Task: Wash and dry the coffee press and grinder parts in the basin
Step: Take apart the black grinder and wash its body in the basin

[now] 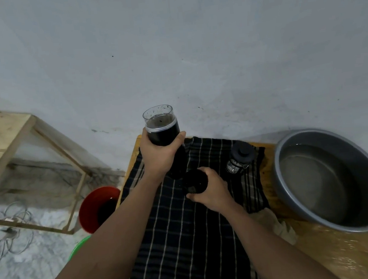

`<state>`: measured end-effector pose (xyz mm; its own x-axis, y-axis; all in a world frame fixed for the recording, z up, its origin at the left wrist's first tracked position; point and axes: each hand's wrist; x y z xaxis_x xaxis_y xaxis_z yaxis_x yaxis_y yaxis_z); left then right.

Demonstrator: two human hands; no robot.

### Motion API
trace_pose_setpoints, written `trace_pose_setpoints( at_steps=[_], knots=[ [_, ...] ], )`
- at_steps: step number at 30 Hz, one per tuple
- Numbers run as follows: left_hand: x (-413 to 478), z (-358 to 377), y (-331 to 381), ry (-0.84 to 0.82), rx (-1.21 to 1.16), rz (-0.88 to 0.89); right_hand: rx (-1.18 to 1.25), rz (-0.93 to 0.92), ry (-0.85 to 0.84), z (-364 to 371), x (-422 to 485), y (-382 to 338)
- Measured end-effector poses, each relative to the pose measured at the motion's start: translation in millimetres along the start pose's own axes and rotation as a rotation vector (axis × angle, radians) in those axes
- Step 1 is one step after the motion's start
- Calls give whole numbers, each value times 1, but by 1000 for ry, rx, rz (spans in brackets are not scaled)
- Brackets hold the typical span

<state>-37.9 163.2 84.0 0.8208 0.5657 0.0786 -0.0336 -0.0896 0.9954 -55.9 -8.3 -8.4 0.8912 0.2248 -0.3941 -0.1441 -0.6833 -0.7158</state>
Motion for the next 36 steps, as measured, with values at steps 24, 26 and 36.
trace_pose_setpoints(
  at_steps=[24, 26, 36],
  knots=[
    [-9, 20, 24, -512, -394, -351, 827, 33, -680, -62, -10, -48],
    [-11, 23, 25, -528, -387, -349, 807, 27, -687, -65, -12, -45],
    [-20, 43, 33, -253, -206, -190, 519, -45, -71, -49, -17, -44]
  ],
)
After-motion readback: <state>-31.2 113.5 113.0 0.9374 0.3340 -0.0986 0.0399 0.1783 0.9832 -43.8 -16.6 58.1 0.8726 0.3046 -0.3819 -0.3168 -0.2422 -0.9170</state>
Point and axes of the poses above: each hand's wrist, its own x-axis towards the middle knuckle, its own z-axis out of the palm, y = z × x, and after that the axes turned 5 degrees about z, right-handed
